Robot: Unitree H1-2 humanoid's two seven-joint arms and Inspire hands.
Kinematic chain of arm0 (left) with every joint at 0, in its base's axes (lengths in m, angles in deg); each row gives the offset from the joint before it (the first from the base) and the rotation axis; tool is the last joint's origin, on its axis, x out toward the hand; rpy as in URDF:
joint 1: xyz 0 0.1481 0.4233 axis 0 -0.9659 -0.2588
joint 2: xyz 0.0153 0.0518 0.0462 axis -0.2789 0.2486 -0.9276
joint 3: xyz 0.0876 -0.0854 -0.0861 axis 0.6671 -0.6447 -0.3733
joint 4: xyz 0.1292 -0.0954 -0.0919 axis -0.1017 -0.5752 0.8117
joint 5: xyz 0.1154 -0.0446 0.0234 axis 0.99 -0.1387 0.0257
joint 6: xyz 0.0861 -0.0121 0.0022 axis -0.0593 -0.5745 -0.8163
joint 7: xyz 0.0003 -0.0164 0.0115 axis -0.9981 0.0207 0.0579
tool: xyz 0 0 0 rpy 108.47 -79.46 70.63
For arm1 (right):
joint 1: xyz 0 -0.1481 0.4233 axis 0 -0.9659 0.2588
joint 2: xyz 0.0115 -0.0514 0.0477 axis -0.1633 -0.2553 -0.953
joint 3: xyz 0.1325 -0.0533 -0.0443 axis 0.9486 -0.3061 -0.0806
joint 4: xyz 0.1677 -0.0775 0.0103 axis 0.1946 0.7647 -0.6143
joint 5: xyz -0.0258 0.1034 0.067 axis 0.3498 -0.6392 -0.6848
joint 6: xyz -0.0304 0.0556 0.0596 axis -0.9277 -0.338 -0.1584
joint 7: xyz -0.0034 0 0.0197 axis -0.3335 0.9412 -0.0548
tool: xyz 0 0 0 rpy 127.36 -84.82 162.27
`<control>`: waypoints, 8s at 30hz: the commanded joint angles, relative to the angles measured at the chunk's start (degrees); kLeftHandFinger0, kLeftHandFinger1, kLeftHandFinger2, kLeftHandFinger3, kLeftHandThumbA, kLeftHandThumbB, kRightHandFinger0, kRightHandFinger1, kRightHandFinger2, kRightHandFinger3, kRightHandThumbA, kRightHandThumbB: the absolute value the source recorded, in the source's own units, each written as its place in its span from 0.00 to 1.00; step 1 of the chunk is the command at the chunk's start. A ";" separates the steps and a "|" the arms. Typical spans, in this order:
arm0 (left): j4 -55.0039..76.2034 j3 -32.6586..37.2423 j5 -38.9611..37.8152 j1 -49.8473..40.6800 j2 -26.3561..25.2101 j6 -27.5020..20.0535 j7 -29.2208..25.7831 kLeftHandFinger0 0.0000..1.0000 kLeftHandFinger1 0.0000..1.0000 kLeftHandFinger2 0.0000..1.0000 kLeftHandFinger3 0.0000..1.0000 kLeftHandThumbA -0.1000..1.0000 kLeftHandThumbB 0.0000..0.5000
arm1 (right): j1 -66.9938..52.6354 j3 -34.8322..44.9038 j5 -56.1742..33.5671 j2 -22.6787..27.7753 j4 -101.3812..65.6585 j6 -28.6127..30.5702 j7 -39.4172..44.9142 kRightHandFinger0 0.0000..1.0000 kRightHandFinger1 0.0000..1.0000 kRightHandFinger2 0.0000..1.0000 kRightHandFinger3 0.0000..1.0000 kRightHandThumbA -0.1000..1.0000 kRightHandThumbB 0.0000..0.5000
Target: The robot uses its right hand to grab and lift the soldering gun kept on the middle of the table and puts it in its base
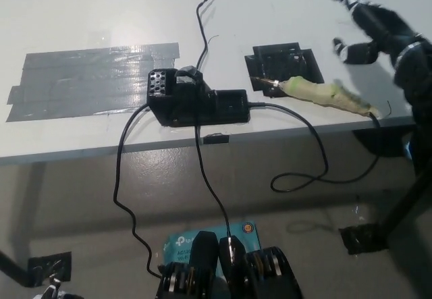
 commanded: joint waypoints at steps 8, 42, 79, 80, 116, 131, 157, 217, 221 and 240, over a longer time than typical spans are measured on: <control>1.04 0.35 0.38 0.26 -0.74 -1.27 0.60 0.00 0.00 0.22 0.54 1.00 1.00 | 0.51 -1.26 2.76 -2.21 -2.61 -3.73 3.13 1.00 1.00 1.00 1.00 0.57 0.60; 1.29 1.70 0.20 1.09 0.18 -1.96 0.72 0.00 0.00 0.18 0.49 1.00 1.00 | -3.69 -3.30 5.77 -2.78 1.77 -3.59 2.25 1.00 1.00 1.00 1.00 0.53 0.59; 2.61 1.93 -0.54 2.58 2.08 -3.74 1.95 0.00 0.00 0.17 0.49 1.00 1.00 | -4.30 -5.51 7.00 -2.09 6.83 -1.54 3.53 1.00 1.00 1.00 1.00 0.59 0.72; 2.62 2.00 -0.47 2.68 2.15 -3.69 1.99 0.00 0.00 0.17 0.49 1.00 1.00 | -4.46 -5.47 6.95 -1.87 6.55 -1.65 3.58 1.00 1.00 1.00 1.00 0.59 0.72; 0.64 2.25 -0.14 3.66 2.52 -5.42 3.86 0.00 0.00 0.18 0.50 1.00 1.00 | -6.29 -14.11 14.80 -0.50 8.09 -2.75 4.97 0.00 0.38 0.76 0.55 0.07 0.00; -0.49 2.38 0.38 3.25 2.36 -6.08 3.94 0.00 0.00 0.20 0.49 1.00 1.00 | -12.87 -7.97 15.71 -3.11 6.49 4.01 -15.80 0.00 0.21 0.53 0.77 0.00 0.00; -0.37 2.12 0.42 2.45 1.69 -6.04 3.78 0.00 0.00 0.22 0.49 1.00 1.00 | -12.34 4.75 15.52 -5.43 1.47 5.44 -31.22 0.00 0.18 0.61 0.21 0.00 0.04; -0.90 2.65 1.36 2.44 0.26 -6.28 3.93 0.00 0.00 0.22 0.50 1.00 1.00 | -0.18 -1.78 20.94 7.52 -6.09 43.49 -21.50 0.00 0.01 0.29 0.34 0.00 0.53; -1.15 2.66 1.53 2.60 0.28 -6.71 3.66 0.00 0.00 0.20 0.50 1.00 1.00 | 1.04 -4.26 23.71 7.03 -4.11 43.51 -24.43 0.00 0.00 0.33 0.27 0.00 0.52; -1.26 2.84 1.35 2.67 0.08 -7.69 4.56 0.00 0.00 0.23 0.49 1.00 1.00 | 2.97 -5.65 26.14 6.74 -1.96 43.40 -21.08 0.00 0.00 0.03 0.21 0.00 0.28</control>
